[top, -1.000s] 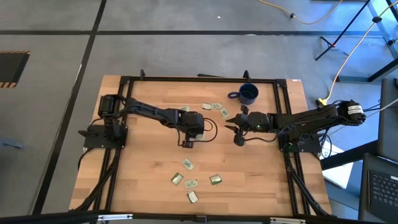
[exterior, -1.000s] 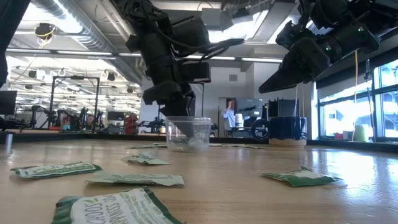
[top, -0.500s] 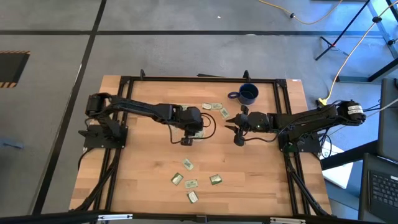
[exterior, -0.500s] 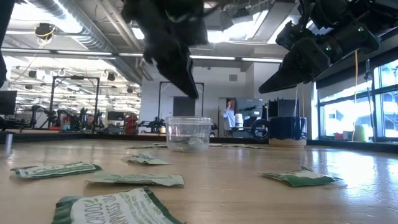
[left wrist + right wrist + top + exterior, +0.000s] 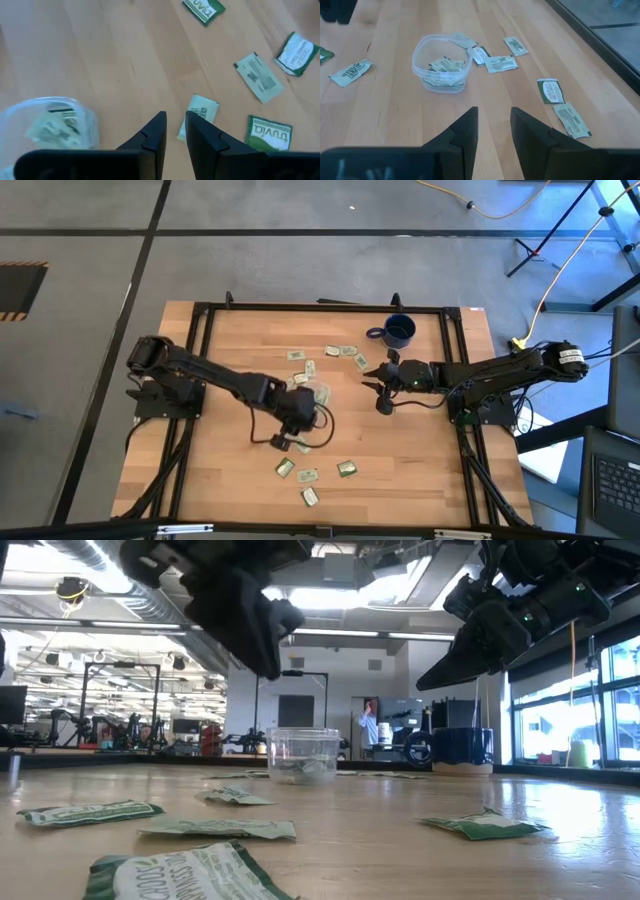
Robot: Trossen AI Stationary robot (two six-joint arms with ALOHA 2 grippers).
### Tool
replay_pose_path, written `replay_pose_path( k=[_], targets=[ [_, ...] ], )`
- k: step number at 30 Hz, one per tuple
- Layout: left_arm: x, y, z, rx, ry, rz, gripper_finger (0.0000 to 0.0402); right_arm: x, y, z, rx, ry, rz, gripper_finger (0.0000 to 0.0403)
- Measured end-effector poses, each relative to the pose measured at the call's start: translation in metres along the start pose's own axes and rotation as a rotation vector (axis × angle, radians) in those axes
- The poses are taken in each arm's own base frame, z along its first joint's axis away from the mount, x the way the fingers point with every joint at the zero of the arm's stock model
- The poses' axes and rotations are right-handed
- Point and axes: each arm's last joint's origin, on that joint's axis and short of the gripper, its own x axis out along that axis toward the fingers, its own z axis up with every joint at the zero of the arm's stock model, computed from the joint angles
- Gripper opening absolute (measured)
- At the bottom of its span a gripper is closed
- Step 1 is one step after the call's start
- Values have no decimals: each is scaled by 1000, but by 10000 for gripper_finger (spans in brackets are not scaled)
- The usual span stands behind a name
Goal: Pick and place Stevia / Truvia into bins
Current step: Put the light green stevia packet into the container
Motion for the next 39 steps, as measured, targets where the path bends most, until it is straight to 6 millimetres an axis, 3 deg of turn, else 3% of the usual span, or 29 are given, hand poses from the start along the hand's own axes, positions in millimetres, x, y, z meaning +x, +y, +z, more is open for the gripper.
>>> replay_pose_path(
  k=[7, 19, 33, 39],
  targets=[
    [29, -16, -4, 58, 83, -14, 78, 0, 0, 0, 1, 0, 0, 118],
    [77, -22, -17, 41, 177, -91, 79, 0, 0, 0, 3, -1, 0, 118],
    [88, -23, -21, 35, 208, -97, 34, 0, 0, 0, 3, -1, 0, 118],
    [79, -23, -21, 32, 215, -93, 8, 0, 0, 3, 11, -34, 2, 118]
  ],
)
